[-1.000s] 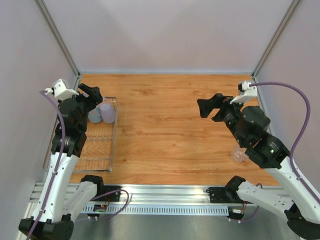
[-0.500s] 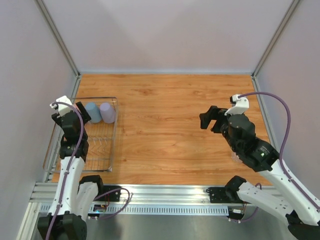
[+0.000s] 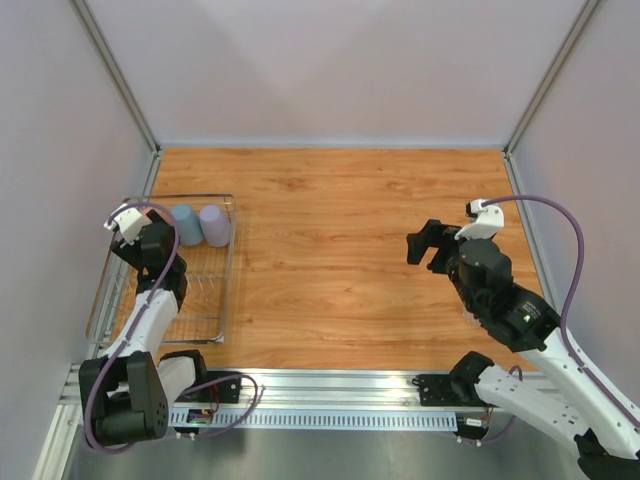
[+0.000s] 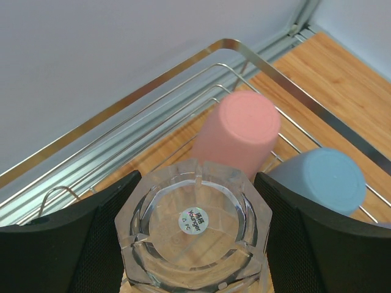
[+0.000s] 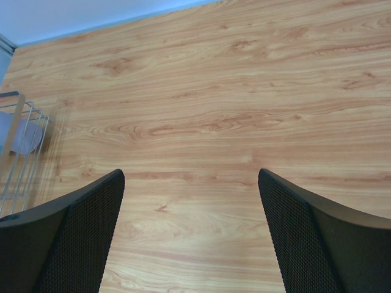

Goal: Load the cups into the dish rack

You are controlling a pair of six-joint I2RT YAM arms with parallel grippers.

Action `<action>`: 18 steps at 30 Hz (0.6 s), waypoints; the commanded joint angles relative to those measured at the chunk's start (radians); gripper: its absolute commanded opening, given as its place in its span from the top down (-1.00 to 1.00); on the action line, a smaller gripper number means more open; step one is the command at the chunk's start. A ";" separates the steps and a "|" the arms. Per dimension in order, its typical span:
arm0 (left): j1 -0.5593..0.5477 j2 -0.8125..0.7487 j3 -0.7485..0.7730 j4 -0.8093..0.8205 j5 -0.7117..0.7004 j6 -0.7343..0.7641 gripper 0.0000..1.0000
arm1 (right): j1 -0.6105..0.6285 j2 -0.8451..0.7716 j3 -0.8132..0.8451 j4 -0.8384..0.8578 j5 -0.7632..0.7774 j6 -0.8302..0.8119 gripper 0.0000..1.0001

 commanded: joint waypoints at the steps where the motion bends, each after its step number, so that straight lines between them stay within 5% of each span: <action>1: 0.006 0.035 0.006 0.170 -0.134 -0.084 0.18 | -0.002 -0.035 -0.024 0.015 0.046 0.020 -0.85; 6: 0.006 0.124 0.009 0.218 -0.262 -0.146 0.15 | -0.002 -0.067 -0.074 0.033 0.054 0.052 -0.85; 18: 0.006 0.350 0.046 0.368 -0.294 -0.206 0.12 | -0.002 -0.047 -0.087 0.035 0.067 0.052 -0.85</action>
